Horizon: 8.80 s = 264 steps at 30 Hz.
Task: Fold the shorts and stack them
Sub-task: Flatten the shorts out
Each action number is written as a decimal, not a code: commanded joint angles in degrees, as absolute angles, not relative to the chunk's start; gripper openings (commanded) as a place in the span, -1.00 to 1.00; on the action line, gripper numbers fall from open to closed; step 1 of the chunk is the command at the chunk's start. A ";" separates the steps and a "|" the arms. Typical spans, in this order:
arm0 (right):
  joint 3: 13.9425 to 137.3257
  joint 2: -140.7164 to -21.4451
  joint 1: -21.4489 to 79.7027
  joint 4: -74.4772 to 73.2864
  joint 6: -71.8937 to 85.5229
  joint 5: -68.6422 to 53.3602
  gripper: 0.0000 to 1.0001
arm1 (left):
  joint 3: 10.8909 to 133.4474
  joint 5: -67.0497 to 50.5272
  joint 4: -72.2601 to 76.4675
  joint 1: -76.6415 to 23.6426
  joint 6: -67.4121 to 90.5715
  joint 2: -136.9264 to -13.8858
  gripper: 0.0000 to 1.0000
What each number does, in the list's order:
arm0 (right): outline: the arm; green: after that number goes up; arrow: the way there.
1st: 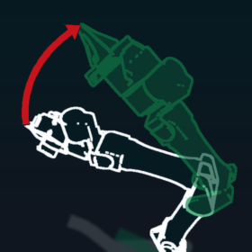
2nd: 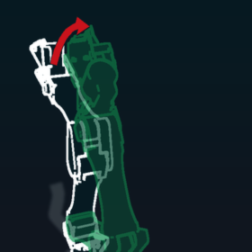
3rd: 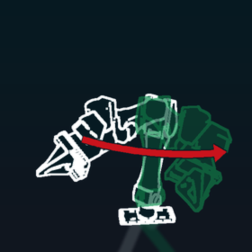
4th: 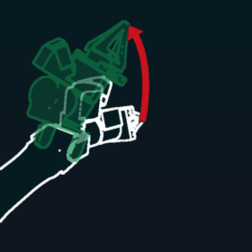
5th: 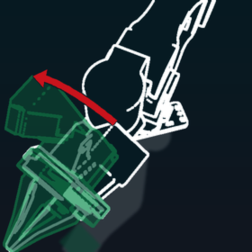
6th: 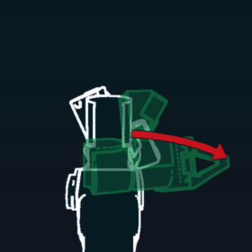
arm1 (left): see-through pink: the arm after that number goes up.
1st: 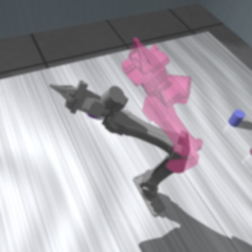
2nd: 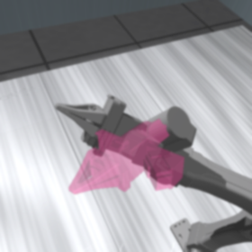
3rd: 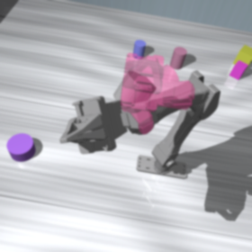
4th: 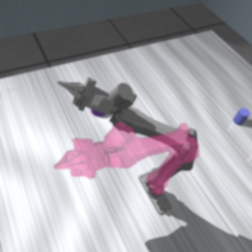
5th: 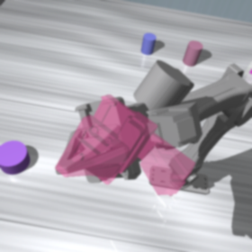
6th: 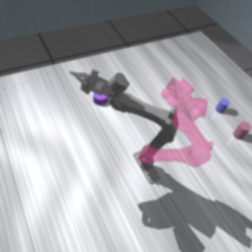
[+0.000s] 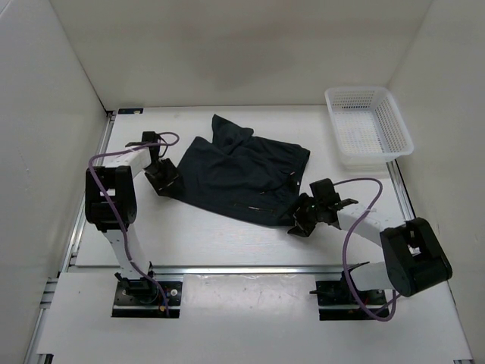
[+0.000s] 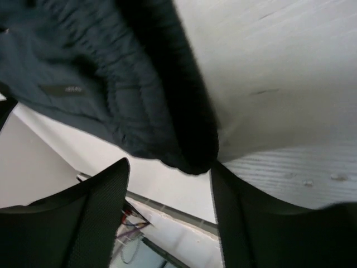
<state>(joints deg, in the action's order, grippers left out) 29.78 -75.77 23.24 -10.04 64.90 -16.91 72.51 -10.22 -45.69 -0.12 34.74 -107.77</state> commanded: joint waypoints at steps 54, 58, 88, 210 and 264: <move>85.13 -64.08 22.94 -44.38 32.97 9.05 -1.00 | 103.88 -16.43 -61.52 7.03 29.79 -82.72 -0.79; 94.38 -63.54 22.94 -49.38 26.56 9.05 -1.00 | 107.31 -16.96 -59.24 7.65 29.70 -75.86 -0.79; 126.64 -90.96 15.39 -38.33 22.23 6.34 -1.00 | 152.30 -13.18 -55.12 11.95 29.62 -101.33 -0.79; 90.24 -116.18 17.14 -34.72 26.02 0.60 0.68 | 80.60 -3.08 -59.77 0.09 25.93 -86.49 0.97; 57.74 -89.12 22.06 -37.35 31.03 -5.70 0.31 | 153.98 6.23 -55.11 -11.95 32.52 -154.60 0.21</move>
<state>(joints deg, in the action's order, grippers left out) 58.63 -91.15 21.28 -38.06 30.15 -3.64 151.68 3.84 -56.77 -11.14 32.56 -155.76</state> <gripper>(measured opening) 0.657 0.618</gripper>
